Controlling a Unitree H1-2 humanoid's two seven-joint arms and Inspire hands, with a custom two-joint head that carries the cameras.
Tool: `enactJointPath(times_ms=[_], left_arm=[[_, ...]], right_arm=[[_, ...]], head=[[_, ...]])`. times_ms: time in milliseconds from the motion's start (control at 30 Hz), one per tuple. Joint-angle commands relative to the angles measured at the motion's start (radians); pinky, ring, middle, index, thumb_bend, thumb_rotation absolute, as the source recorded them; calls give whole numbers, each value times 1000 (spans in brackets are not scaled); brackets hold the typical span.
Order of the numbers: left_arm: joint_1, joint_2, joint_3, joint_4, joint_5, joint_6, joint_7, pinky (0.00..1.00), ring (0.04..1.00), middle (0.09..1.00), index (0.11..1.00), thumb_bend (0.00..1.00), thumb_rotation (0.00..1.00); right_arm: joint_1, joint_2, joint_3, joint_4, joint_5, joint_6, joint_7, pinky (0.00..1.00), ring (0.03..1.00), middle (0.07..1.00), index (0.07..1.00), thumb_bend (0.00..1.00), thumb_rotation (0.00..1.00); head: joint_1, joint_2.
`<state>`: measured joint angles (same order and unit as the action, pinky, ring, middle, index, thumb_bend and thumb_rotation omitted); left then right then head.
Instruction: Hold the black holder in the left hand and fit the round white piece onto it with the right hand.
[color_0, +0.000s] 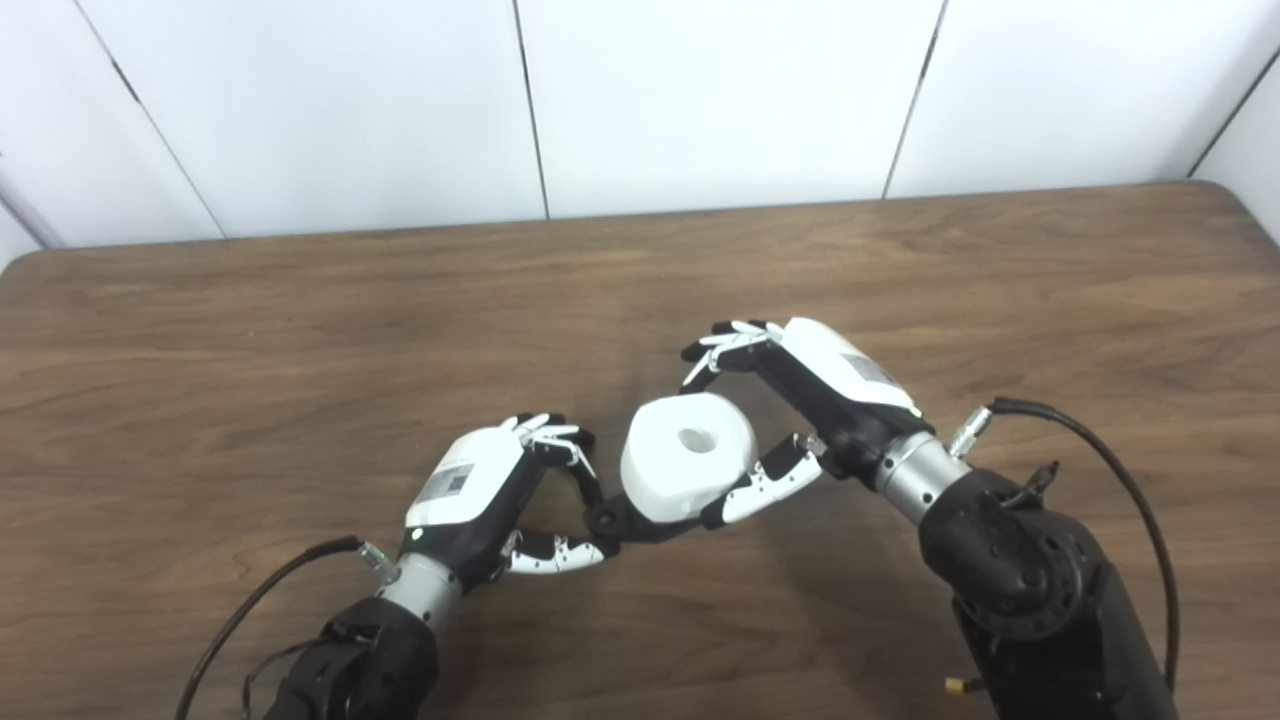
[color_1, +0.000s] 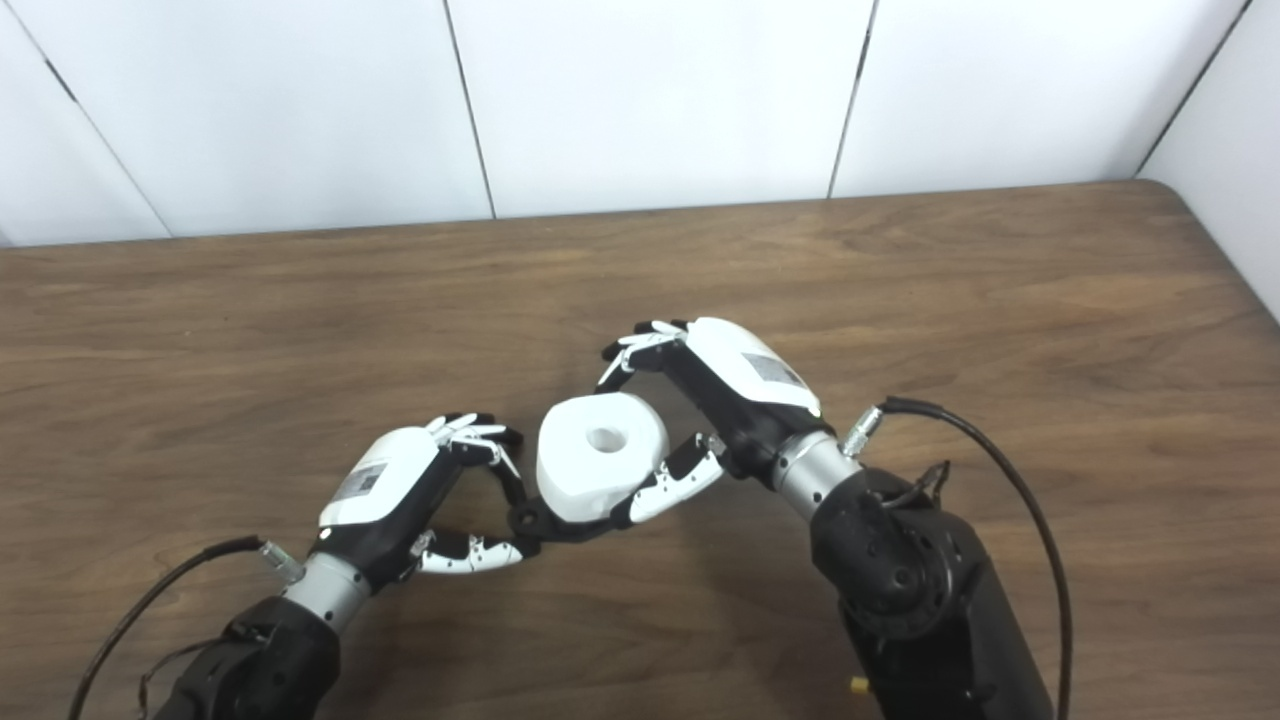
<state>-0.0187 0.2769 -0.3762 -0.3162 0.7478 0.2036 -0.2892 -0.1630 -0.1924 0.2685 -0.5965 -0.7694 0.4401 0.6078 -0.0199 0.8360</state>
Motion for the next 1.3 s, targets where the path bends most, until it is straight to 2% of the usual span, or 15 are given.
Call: enactJointPath(times_ms=[0,533,733,1267], left_arm=[[4,1,-22,10,1,15,-50,962,918,819,486,520,59],[5,-1,-21,11,-5,7,-42,957,915,820,486,520,59],[6,0,-21,-1,-1,18,-50,963,918,821,487,520,59],[6,5,-22,-4,-4,22,-55,964,919,822,486,520,60]], right_arm=[[-32,0,2,-15,2,-28,-27,1000,939,835,484,525,142],[-7,-6,45,11,-19,-46,-56,1000,936,835,483,524,142],[8,-8,56,26,-7,-72,-81,1000,941,834,483,525,141],[6,-10,61,45,-6,-79,-101,1000,938,827,483,525,141]], head=[[-1,2],[4,4],[5,9],[-6,10]])
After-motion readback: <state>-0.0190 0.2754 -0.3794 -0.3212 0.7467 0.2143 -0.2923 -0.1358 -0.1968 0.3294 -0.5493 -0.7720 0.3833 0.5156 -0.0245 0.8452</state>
